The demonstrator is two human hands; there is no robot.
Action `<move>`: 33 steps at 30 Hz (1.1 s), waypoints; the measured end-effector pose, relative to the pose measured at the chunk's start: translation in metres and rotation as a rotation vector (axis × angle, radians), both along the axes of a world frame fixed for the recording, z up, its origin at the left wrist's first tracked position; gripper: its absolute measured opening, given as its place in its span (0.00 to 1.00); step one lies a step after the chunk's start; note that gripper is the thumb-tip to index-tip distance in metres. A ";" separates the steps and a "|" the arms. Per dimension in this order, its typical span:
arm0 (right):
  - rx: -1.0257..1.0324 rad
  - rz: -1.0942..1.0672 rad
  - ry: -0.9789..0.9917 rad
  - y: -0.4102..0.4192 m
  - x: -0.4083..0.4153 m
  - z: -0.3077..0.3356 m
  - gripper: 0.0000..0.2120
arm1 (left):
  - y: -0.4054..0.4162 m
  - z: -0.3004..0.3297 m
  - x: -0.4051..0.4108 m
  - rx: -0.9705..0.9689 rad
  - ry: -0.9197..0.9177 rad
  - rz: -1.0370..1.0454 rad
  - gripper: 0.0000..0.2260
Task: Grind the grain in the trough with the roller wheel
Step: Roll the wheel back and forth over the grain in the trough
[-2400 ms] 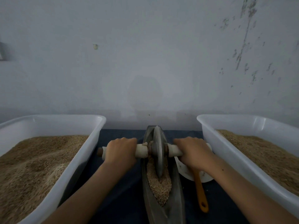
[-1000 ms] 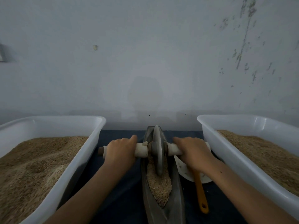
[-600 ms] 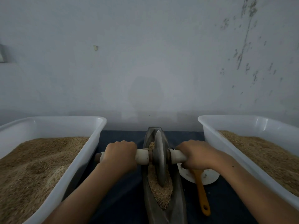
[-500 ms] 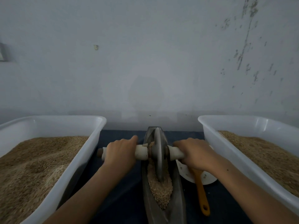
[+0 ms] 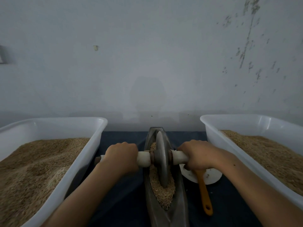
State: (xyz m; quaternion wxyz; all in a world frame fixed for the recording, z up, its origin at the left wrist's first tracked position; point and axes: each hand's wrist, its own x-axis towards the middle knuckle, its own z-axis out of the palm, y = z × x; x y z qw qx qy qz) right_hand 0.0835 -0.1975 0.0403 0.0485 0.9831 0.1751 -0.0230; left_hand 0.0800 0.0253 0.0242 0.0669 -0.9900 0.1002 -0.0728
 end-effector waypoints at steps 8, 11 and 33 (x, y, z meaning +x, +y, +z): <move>0.063 0.030 -0.203 0.000 0.003 -0.011 0.07 | 0.001 -0.004 0.007 -0.071 -0.116 0.009 0.10; 0.133 0.034 -0.352 0.000 0.005 -0.018 0.04 | -0.001 -0.010 0.006 -0.097 -0.285 -0.014 0.08; 0.113 0.023 -0.354 0.003 0.005 -0.018 0.05 | -0.001 -0.010 0.006 -0.078 -0.265 0.020 0.09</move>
